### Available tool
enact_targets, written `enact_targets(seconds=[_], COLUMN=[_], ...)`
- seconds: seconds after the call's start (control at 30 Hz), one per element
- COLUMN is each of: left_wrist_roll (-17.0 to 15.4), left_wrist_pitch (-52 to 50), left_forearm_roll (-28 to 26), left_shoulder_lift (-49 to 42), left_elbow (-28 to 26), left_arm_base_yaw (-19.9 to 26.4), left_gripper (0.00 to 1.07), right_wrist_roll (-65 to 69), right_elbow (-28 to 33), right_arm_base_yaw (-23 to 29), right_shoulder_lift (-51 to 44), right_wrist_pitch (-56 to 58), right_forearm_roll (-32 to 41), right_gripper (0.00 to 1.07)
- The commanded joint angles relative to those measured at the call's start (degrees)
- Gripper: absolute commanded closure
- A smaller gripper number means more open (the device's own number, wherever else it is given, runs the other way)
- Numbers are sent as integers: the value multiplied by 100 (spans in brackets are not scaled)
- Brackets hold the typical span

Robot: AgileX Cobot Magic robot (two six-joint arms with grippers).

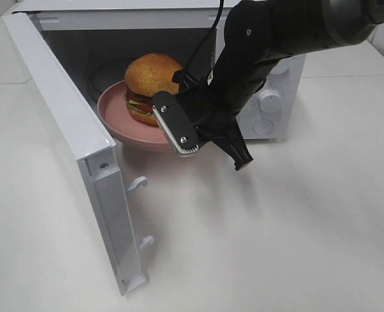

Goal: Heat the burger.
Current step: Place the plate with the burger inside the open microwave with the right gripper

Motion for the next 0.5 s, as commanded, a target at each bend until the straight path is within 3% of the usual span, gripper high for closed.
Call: enact_targets(seconds=[0.03,0.13,0.3,0.5], left_wrist_roll=[-11,-11,-11,-11], left_wrist_pitch=[-86,-86,-86,-86], left_forearm_roll=[-17,-17,-17,-17], left_shoulder_lift=[-115,-115,-115,-115], left_elbow=[11,11,11,11], left_arm_base_yaw=[-17,-17,-17,-17], left_gripper=[106,106,106,106], right_wrist_roll=[-17,34,733,1232], right_elbow=[-470,-590,-1518,-2051], right_arm_base_yaw=[-40,-40,-40,-40], right_shoulder_lift=[183,246,796,1094], right_wrist_pitch=[-6,40,418,705], right_forearm_roll=[103,103,-46,-80], right_gripper=[107,107,107,107])
